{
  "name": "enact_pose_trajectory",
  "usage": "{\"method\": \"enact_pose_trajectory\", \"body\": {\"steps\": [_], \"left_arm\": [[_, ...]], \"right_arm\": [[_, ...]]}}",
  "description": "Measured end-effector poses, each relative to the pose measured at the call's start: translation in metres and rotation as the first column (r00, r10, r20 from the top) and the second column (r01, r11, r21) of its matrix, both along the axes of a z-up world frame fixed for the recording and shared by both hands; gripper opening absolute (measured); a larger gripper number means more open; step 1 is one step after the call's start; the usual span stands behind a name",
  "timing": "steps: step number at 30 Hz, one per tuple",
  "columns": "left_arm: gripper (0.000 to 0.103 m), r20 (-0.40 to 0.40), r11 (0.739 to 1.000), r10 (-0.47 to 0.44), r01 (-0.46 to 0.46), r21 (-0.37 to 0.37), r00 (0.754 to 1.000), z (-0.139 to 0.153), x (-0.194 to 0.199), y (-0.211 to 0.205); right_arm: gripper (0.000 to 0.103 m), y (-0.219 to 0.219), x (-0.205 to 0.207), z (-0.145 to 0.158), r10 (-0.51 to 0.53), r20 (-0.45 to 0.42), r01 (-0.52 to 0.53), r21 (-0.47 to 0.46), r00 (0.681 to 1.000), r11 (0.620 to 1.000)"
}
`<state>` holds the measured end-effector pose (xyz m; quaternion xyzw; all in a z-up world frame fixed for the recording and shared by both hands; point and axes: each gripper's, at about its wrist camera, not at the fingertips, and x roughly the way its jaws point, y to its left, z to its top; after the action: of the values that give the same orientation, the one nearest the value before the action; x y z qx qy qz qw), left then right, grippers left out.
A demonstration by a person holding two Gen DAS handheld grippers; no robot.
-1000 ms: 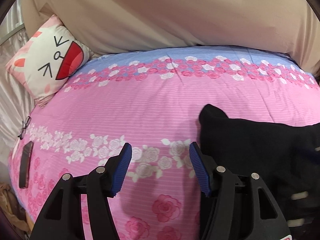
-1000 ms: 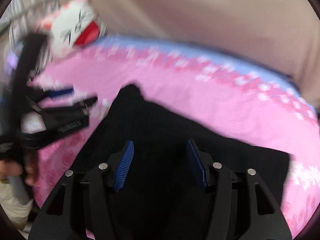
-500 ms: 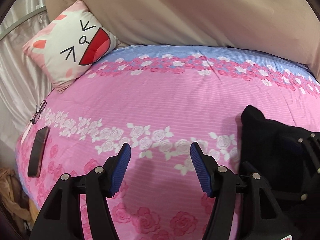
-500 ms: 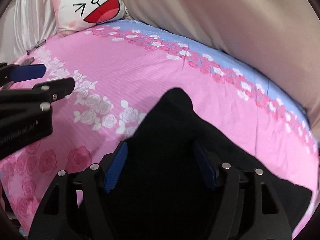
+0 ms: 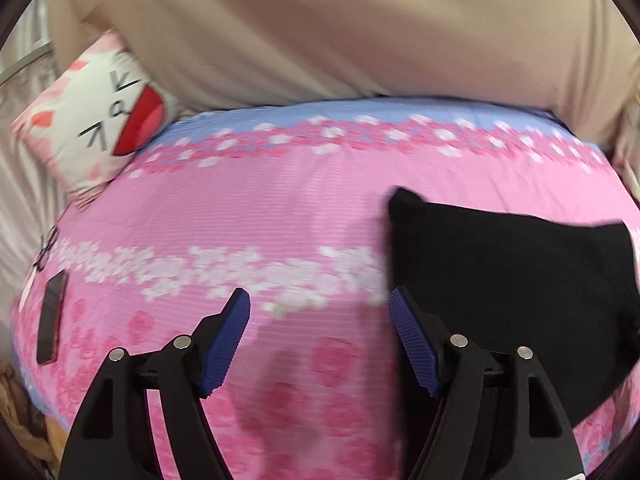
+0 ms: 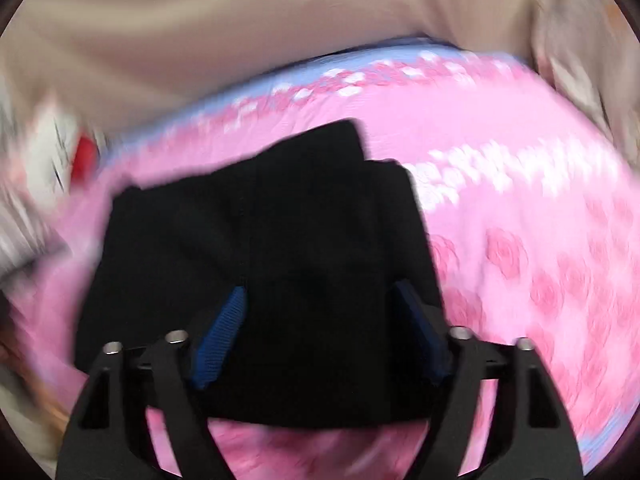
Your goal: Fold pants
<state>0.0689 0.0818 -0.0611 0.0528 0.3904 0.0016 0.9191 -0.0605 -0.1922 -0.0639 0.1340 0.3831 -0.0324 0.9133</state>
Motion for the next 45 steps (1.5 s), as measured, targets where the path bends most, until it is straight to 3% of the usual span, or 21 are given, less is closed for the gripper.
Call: {"method": "enact_pose_trajectory", "body": {"steps": [5,8,11,13,16,19,22,23,25,28,29,32,35,41,45], "left_arm": [[0.071,0.008,0.998,-0.069,0.068,0.012,0.998,-0.001,-0.01,-0.038],[0.071,-0.011,0.996,-0.087,0.087,0.036,0.996,-0.008,-0.013,-0.053],[0.071,-0.038,0.995,-0.079,0.081,0.063,0.996,-0.019,-0.011,-0.06],[0.071,-0.053,0.995,-0.066,0.069,0.073,0.996,-0.025,-0.01,-0.06],[0.073,-0.056,0.995,-0.045,0.05,0.091,0.997,-0.028,-0.007,-0.057],[0.075,-0.061,0.995,-0.035,0.041,0.096,0.998,-0.03,-0.003,-0.057],[0.075,-0.058,0.994,-0.032,0.038,0.101,0.998,-0.031,-0.002,-0.058],[0.077,-0.059,0.995,-0.035,0.04,0.097,0.998,-0.032,-0.001,-0.058],[0.078,-0.057,0.994,-0.027,0.033,0.107,0.998,-0.032,-0.001,-0.058],[0.078,-0.058,0.994,-0.021,0.027,0.108,0.998,-0.032,-0.001,-0.058],[0.078,-0.058,0.994,-0.018,0.024,0.106,0.998,-0.032,-0.001,-0.058],[0.078,-0.056,0.994,-0.01,0.016,0.108,0.998,-0.032,-0.001,-0.059],[0.078,-0.053,0.993,-0.01,0.016,0.118,0.999,-0.031,-0.003,-0.06],[0.078,-0.053,0.992,-0.001,0.008,0.127,0.999,-0.03,-0.004,-0.061],[0.078,-0.052,0.992,0.007,0.0,0.127,0.999,-0.029,-0.006,-0.061]], "right_arm": [[0.067,0.031,0.016,0.034,0.158,0.087,-0.159,0.009,0.984,0.987],[0.065,0.05,0.049,0.025,0.246,0.071,-0.244,-0.035,0.967,0.969],[0.061,0.038,0.092,-0.017,0.199,-0.054,-0.204,-0.109,0.979,0.973],[0.053,0.024,0.087,-0.01,0.168,-0.025,-0.169,-0.049,0.986,0.984],[0.055,0.031,0.062,0.023,0.17,0.064,-0.167,-0.051,0.983,0.985],[0.069,0.049,0.046,0.025,0.229,0.047,-0.22,-0.142,0.972,0.965],[0.08,0.044,0.04,-0.024,0.207,-0.104,-0.228,-0.271,0.973,0.935],[0.081,0.041,0.031,-0.024,0.203,-0.054,-0.21,-0.26,0.978,0.943],[0.08,0.041,0.02,-0.011,0.18,-0.053,-0.188,-0.25,0.982,0.95],[0.084,0.047,-0.002,0.013,0.202,0.026,-0.188,-0.271,0.979,0.944],[0.093,0.049,-0.004,0.012,0.21,0.02,-0.195,-0.285,0.978,0.938],[0.098,0.051,0.004,-0.028,0.187,-0.106,-0.213,-0.375,0.977,0.902],[0.098,0.028,-0.003,-0.035,0.163,-0.059,-0.171,-0.197,0.985,0.965],[0.098,0.027,-0.008,-0.019,0.151,-0.056,-0.159,-0.181,0.987,0.971],[0.098,0.011,-0.026,-0.006,0.108,-0.019,-0.11,-0.114,0.994,0.987]]}}
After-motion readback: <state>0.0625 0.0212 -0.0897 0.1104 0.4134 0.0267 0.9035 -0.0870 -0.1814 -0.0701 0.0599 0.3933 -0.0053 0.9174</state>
